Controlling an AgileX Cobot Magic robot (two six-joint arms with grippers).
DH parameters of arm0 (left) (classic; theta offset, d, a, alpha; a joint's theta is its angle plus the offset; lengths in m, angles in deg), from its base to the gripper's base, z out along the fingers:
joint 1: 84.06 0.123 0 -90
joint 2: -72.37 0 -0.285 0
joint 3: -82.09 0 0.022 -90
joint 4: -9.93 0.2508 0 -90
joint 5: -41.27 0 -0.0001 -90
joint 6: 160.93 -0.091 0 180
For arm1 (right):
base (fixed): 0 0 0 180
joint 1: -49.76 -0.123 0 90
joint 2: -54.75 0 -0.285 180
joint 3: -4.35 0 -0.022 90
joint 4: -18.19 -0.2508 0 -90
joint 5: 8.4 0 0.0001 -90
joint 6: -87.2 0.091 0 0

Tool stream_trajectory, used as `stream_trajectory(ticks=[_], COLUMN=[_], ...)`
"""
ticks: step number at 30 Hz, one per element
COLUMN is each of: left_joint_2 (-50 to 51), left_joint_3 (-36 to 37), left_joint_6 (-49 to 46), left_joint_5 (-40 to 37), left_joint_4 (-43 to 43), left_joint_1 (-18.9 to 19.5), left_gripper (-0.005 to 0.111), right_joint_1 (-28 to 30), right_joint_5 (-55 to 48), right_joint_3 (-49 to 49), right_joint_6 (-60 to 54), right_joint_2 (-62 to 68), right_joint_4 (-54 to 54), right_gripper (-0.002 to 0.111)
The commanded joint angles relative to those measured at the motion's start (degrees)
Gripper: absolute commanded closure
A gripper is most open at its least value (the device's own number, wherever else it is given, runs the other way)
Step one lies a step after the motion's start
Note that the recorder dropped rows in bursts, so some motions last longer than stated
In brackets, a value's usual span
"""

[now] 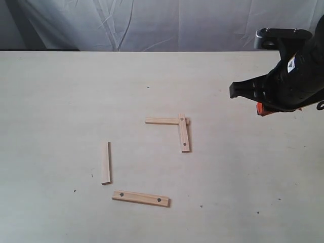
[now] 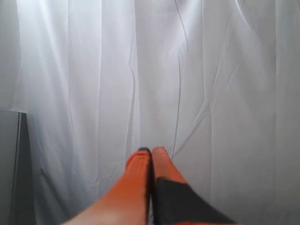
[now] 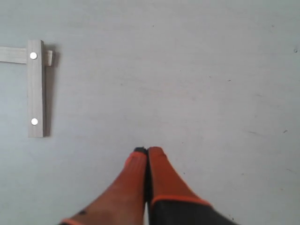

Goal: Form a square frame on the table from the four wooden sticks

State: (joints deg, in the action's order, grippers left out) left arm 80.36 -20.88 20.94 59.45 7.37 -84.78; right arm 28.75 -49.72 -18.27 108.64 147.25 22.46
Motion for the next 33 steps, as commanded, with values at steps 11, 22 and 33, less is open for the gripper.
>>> stream_trajectory(ticks=[11, 22, 33], left_joint_2=[27.2, 55.6, 71.9], left_joint_3=[-39.1, -47.1, -40.5], left_joint_6=[-20.1, 4.2, 4.2], left_joint_5=[-42.3, -62.8, -52.2], left_joint_4=[-7.4, 12.1, -5.7], left_joint_1=[0.2, 0.2, -5.5], left_gripper=[0.107, 0.107, 0.107], right_joint_1=[0.4, 0.4, 0.4], right_joint_5=[0.6, 1.3, 3.0], right_joint_3=[-0.1, -0.1, -0.1], right_joint_6=[-1.4, -1.4, -1.5], right_joint_2=[-0.5, -0.5, -0.5], right_joint_4=[0.1, -1.1, -2.9], right_gripper=[0.108, 0.108, 0.108])
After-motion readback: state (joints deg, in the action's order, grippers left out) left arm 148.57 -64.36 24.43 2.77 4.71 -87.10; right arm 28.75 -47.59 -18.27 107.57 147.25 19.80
